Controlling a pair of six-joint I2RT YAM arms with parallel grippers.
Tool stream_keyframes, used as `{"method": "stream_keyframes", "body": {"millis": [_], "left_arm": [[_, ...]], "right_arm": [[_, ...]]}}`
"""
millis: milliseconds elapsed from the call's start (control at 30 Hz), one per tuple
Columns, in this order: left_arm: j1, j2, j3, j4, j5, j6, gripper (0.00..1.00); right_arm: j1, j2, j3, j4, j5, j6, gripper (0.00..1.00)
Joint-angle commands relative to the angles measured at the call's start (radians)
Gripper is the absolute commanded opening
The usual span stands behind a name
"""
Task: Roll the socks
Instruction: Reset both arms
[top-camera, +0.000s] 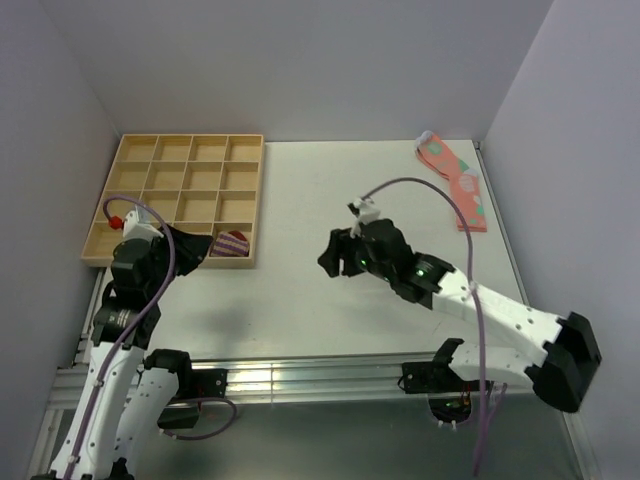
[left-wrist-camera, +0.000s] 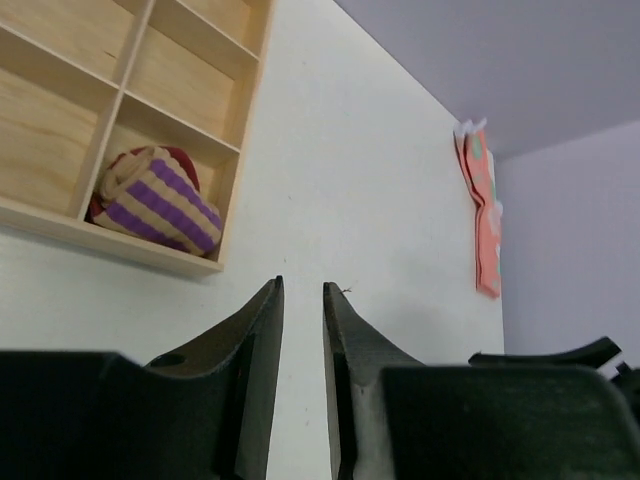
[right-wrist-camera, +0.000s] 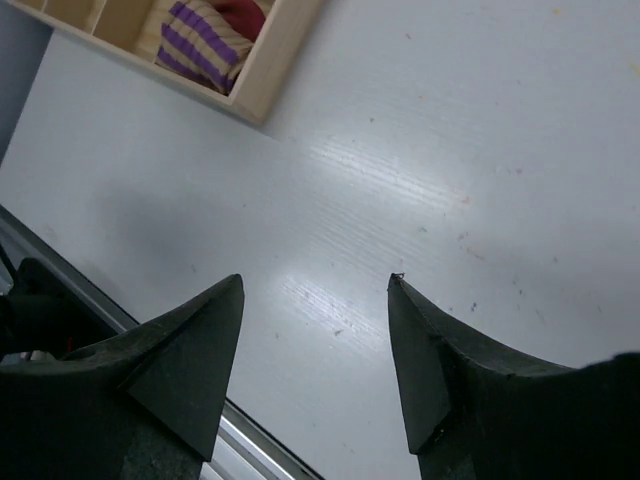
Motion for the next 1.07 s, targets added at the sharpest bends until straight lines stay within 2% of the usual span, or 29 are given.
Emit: {"method": "stream_keyframes", "body": {"millis": [0, 33, 100, 167, 200, 433, 1033], "left_arm": [[-0.006, -0.089, 0.005, -0.055, 0.160, 0.124, 0.30], [-0.010, -0.112, 0.000, -0.041, 0.183, 0.129, 0.32], [-0.026, -0.158, 0.011, -0.050, 0.223, 0.138, 0.34], [-0.027, -0.179, 0.025, -0.073, 0.217, 0.155, 0.35], [-0.027, -0.183, 0.051, -0.084, 0.217, 0.162, 0.35], [-0.027, -0.192, 0.102, -0.138, 0.191, 0.221, 0.38], [-0.026, -0.213, 0.082, -0.119, 0.226, 0.233, 0.45]], "right_arm": [[-0.004, -0.211, -0.159, 0.057, 0.138, 0.121, 0.67], [-0.004, -0.253, -0.188, 0.057, 0.146, 0.129, 0.68], [-0.005, -0.328, -0.255, 0.022, 0.183, 0.161, 0.77], [-0.004, -0.416, -0.279, -0.013, 0.229, 0.164, 0.92], [-0.004, -0.441, -0.291, -0.042, 0.235, 0.166, 0.94], [-0.004, -0.563, -0.276, -0.124, 0.258, 0.164, 0.96], [-0.004, -0.570, -0.280, -0.124, 0.258, 0.149, 1.00]]}}
